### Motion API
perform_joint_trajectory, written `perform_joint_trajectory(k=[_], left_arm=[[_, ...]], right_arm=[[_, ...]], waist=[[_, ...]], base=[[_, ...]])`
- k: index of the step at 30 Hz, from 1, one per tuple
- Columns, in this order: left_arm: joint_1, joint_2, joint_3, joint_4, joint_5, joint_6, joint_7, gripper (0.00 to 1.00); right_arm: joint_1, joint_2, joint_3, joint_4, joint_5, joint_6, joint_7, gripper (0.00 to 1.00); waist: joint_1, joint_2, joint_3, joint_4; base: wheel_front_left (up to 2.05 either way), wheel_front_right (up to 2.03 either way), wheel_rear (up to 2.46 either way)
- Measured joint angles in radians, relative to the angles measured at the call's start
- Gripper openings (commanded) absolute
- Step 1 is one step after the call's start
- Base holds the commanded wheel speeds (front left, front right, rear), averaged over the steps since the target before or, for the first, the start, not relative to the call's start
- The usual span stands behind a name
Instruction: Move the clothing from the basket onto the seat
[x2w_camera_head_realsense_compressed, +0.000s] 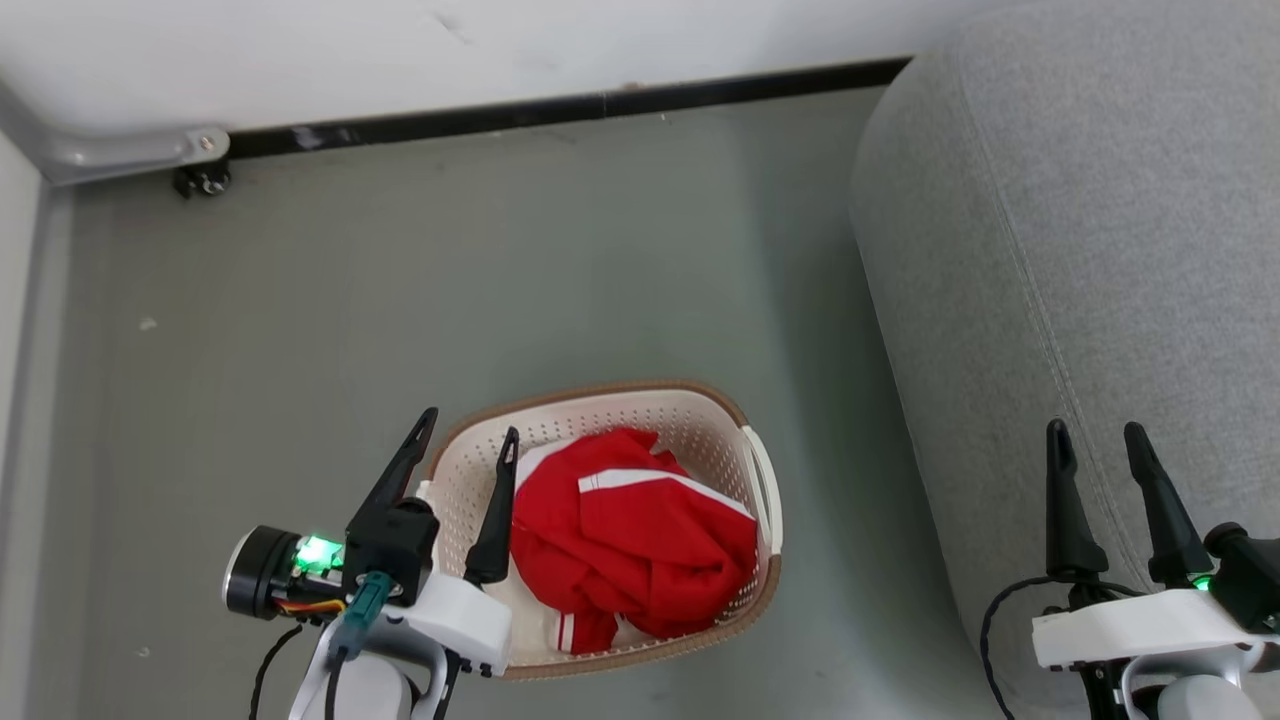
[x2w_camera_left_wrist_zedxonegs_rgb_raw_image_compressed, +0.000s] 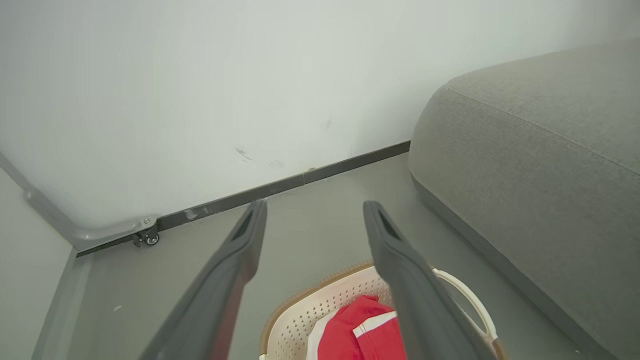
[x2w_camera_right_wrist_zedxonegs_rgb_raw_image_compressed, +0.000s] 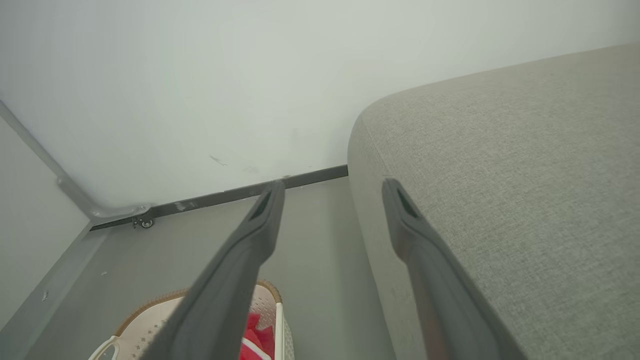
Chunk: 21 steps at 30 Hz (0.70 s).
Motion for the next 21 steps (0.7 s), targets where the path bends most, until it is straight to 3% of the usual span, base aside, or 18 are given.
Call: perform_joint_trajectory(k=[21], left_arm=[[-0.121, 0.042, -0.042, 0.173, 0.066, -0.027, 0.0, 1.0]], right_arm=[[-0.091, 0.001, 0.011, -0.034, 0.053, 0.0, -0.015, 1.0]], waist=[[0.0, 0.0, 0.191, -0.097]], base=[[0.0, 0.0, 0.0]])
